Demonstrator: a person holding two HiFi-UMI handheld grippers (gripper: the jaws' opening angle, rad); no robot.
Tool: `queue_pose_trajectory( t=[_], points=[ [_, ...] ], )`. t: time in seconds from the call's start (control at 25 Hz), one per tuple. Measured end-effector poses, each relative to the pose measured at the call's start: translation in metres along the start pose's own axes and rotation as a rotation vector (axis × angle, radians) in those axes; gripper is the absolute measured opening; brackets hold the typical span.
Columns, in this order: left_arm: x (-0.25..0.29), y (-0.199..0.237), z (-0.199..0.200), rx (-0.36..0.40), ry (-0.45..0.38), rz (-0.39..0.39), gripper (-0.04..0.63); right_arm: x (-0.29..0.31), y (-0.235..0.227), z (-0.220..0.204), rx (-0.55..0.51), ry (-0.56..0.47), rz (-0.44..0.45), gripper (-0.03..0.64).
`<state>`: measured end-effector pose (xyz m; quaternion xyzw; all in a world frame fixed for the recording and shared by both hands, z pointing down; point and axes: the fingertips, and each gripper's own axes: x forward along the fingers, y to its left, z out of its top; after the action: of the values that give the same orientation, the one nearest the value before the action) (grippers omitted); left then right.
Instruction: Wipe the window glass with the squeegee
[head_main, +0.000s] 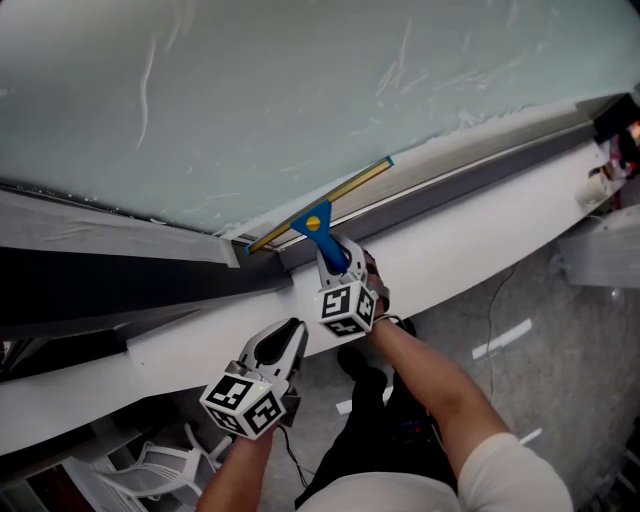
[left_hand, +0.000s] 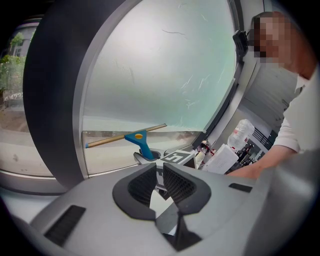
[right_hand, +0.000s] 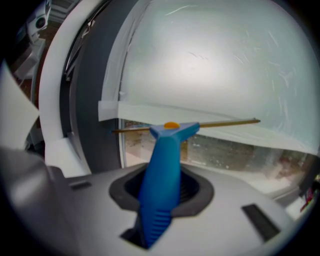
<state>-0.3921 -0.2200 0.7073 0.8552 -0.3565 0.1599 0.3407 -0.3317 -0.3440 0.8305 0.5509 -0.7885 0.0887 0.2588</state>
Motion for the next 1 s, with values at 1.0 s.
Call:
queue_pose_trajectory(
  t=[1.0],
  points=[
    [-0.038,-0.079,0.031,0.032,-0.113,-0.059,0.066,-0.127,-0.041,-0.022,0.149,0.246,0.051,0.114]
  ],
)
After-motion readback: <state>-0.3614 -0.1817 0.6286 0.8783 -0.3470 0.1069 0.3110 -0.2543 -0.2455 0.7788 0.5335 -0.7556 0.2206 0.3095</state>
